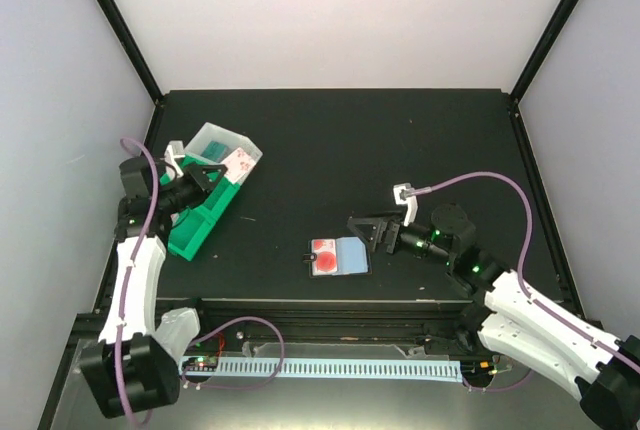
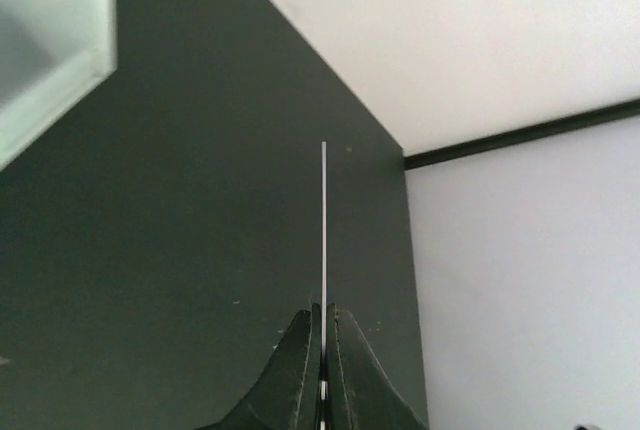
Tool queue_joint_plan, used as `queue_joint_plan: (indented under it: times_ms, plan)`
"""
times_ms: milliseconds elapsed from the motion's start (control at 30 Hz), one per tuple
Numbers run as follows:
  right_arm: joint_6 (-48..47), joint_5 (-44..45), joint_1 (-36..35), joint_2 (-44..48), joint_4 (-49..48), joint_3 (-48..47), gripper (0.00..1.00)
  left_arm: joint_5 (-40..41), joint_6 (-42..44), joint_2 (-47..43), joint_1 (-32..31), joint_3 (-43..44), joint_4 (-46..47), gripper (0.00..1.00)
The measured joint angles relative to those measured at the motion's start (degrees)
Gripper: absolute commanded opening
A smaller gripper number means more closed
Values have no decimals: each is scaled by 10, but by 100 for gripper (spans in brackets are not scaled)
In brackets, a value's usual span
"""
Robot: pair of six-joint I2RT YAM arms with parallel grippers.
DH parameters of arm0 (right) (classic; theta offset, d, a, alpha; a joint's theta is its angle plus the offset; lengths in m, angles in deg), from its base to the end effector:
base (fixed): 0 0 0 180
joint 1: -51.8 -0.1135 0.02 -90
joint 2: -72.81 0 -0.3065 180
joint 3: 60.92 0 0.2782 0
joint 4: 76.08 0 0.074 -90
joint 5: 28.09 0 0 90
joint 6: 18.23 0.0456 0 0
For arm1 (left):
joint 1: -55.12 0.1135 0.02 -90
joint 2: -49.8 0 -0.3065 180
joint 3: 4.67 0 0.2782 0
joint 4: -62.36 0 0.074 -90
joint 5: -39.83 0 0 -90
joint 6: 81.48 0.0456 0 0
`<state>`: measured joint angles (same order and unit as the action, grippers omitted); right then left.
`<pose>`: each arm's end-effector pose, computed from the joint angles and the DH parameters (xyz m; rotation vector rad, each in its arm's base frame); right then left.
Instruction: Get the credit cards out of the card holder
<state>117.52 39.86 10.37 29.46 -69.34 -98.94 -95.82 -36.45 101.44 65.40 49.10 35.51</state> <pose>0.1295 0.1371 0.2737 -0.2374 1.9924 1.3850 0.2065 0.0043 0.3199 -0.4462 2.0064 -1.1762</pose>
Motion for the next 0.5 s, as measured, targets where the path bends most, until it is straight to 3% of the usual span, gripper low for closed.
queue_joint_plan:
  times_ms: [300,500]
  plan:
    - [-20,7,0,33,20,0,100,-47,89,92,164,40,-111,2]
    - [-22,7,0,36,23,0,100,8,130,126,193,77,-153,2]
